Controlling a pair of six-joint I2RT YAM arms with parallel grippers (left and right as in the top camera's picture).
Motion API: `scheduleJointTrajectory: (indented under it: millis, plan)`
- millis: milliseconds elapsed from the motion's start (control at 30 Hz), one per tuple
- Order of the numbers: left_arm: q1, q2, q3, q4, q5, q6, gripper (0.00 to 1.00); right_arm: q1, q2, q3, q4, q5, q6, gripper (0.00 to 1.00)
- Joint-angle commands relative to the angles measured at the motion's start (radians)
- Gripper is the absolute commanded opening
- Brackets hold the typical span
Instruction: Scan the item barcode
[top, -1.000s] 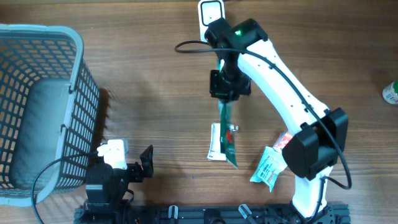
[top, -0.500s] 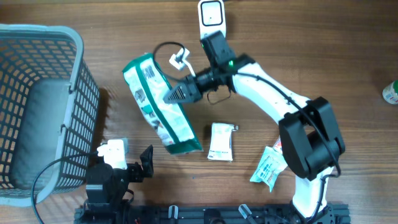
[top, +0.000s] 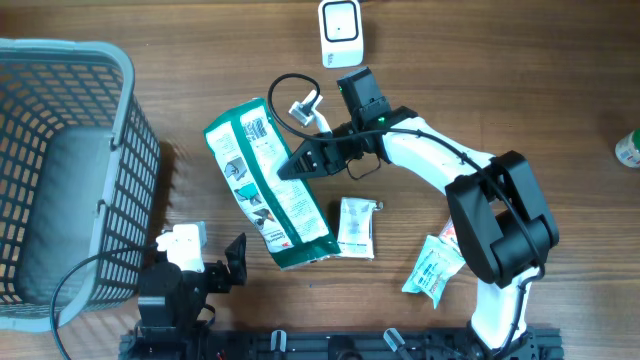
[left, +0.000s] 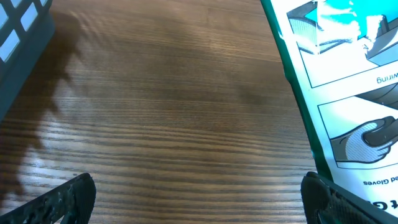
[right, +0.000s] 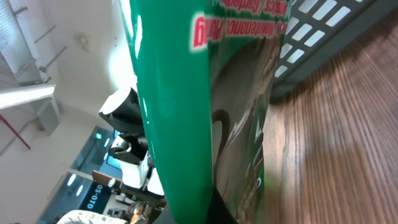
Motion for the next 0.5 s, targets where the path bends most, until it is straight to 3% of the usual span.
scheduleJointTrajectory:
  millis: [0, 200, 467]
  plan:
    - [-0.003, -0.007, -0.005, 0.002, -0.002, -0.009, 1.00, 0.001, -0.011, -0.002, 0.008, 0.154, 0.168, 0.05]
    - [-0.003, -0.007, -0.005, 0.002, -0.002, -0.009, 1.00, 0.002, -0.108, 0.001, -0.006, 0.231, 0.260, 0.05]
    - [-0.003, -0.007, -0.005, 0.002, -0.002, -0.009, 1.00, 0.002, -0.422, 0.003, -0.441, 0.943, 0.191, 0.05]
